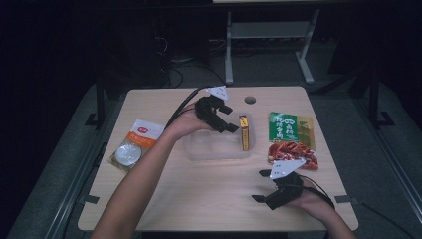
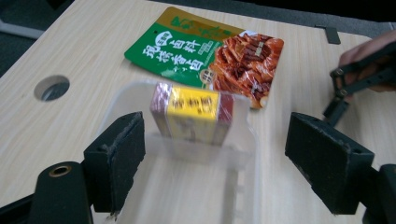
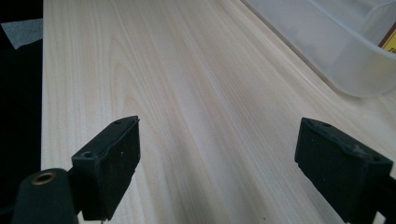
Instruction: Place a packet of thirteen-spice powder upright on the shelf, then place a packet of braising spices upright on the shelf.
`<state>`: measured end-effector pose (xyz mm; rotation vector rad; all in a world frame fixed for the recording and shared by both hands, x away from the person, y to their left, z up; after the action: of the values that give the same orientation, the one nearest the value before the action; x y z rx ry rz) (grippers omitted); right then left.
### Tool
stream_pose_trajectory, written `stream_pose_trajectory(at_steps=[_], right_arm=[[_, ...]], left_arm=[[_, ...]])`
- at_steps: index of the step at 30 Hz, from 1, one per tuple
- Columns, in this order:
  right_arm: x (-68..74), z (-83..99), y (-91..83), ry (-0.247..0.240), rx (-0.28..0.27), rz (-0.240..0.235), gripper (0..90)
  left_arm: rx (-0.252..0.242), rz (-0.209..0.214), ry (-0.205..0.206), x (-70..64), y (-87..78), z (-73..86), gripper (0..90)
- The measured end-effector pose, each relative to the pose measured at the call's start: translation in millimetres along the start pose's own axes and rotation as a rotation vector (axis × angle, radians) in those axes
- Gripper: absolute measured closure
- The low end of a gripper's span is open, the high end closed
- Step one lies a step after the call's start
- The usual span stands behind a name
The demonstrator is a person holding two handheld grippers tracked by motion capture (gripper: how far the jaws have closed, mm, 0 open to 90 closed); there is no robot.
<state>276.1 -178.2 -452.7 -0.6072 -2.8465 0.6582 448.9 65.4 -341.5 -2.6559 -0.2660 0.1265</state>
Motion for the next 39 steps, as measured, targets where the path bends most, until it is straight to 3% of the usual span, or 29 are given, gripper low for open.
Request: stream_pose_trajectory(at_steps=[9,16,17,25,27,32,39], right_arm=[[-4.6,1.7,1.2,0.014,0.006,0.018,13.8],[-13.7,-0.3,-4.0,0.055,0.021,0.095,13.1],[-14.2,0.2,-5.0,0.060,0.028,0.104,13.1],[-19.9,-1.0,-9.7,0.067,0.043,0.170,13.8],[-22.3,-0.9,-10.2,0.077,0.046,0.183,14.0],[-28.9,0.0,-12.8,0.118,0.049,0.209,14.5],[-36.2,-1.1,-20.7,0.140,0.043,0.263,15.6]], left_arm=[[0.021,-0.046,-0.018,-20.0,-31.7,18.5,19.7],[0.004,-0.053,-0.038,-46.9,-52.2,43.3,19.7],[-0.003,-0.059,-0.036,-55.8,-57.8,50.7,19.7],[-0.012,-0.077,-0.055,-84.3,-73.2,82.8,19.7],[-0.008,-0.079,-0.055,-86.9,-74.8,87.6,19.7],[-0.023,-0.087,-0.103,-98.0,-82.0,119.5,20.0],[-0.040,-0.119,-0.107,-110.0,-94.2,139.9,20.0]])
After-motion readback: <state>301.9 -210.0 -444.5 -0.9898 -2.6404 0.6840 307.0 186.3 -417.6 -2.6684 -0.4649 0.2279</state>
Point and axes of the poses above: each handheld gripper's, and its own axes: y roughly forward along the jaws, z roughly out of its underside, x roughly to its left, the point moved 1 cm from there along y, roughly forward along the jaws, and after that the axes turned 14 degrees about -x, right-handed, at the moved point
